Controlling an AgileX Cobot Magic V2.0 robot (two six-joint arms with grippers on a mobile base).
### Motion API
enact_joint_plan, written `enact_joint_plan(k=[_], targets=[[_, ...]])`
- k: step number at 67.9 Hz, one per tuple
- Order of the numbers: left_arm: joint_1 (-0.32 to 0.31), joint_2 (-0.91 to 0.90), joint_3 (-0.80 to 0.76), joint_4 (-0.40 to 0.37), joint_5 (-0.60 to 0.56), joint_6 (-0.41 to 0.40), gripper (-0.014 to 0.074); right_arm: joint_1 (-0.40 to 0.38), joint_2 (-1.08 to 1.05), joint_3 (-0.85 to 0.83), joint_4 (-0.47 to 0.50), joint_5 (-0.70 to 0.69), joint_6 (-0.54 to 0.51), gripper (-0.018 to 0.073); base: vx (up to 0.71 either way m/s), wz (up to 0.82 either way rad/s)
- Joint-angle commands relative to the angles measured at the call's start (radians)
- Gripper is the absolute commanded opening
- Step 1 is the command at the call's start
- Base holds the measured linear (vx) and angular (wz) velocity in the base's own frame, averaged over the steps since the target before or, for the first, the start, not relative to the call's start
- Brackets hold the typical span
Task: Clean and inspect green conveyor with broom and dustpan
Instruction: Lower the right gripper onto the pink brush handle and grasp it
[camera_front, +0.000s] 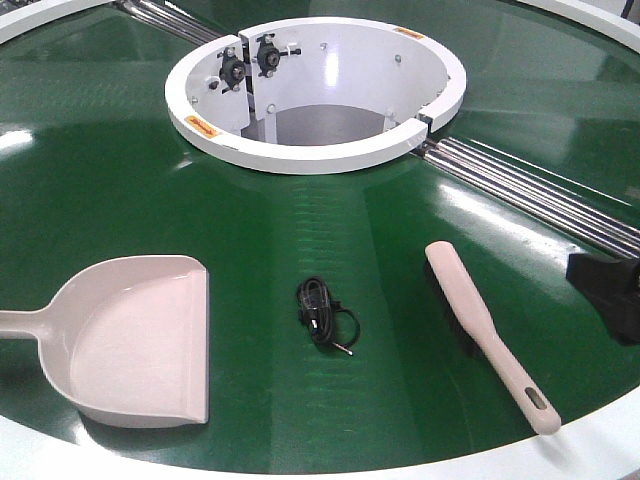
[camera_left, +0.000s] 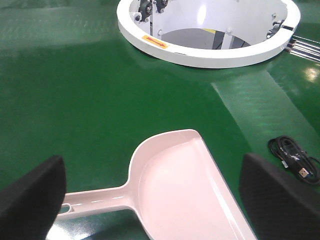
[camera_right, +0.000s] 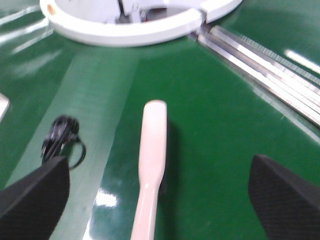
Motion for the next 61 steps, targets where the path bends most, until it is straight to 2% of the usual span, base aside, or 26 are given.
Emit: enact_joint_plan(k=[1, 13, 28, 42, 49, 61], targets=[[-0.008, 0.005, -0.031, -0.010, -0.064, -0.001, 0.0624, -0.006, 0.080, -0.107, 0.000, 0.071, -0.021, 0.0687, 0.00, 0.00], [-0.008, 0.005, -0.031, -0.010, -0.064, -0.001, 0.0613, -0.005, 0.276, -0.253, -0.019, 0.215, -0.021, 0.0674, 0.00, 0.00], [-0.008, 0.005, -0.031, -0.010, -0.053, -0.001, 0.0607, -0.005, 0.514, -0.411, -0.021, 0.242, -0.021, 0.0645, 0.00, 0.00], [-0.008, 0.005, -0.031, -0.010, -0.048, -0.001, 0.0605, 0.008, 0.696, -0.561, -0.027, 0.333, -0.018, 0.0629, 0.00, 0.00], [-0.008, 0.005, -0.031, -0.010, -0.048, -0.001, 0.0603, 0.066, 0.774, -0.641, -0.085, 0.361, 0.016, 0.0626, 0.00, 0.00], [-0.008, 0.005, -0.031, -0.010, -0.043, -0.001, 0.0595, 0.161, 0.887, -0.750, -0.236, 0.411, 0.158, 0.0622, 0.00, 0.00]])
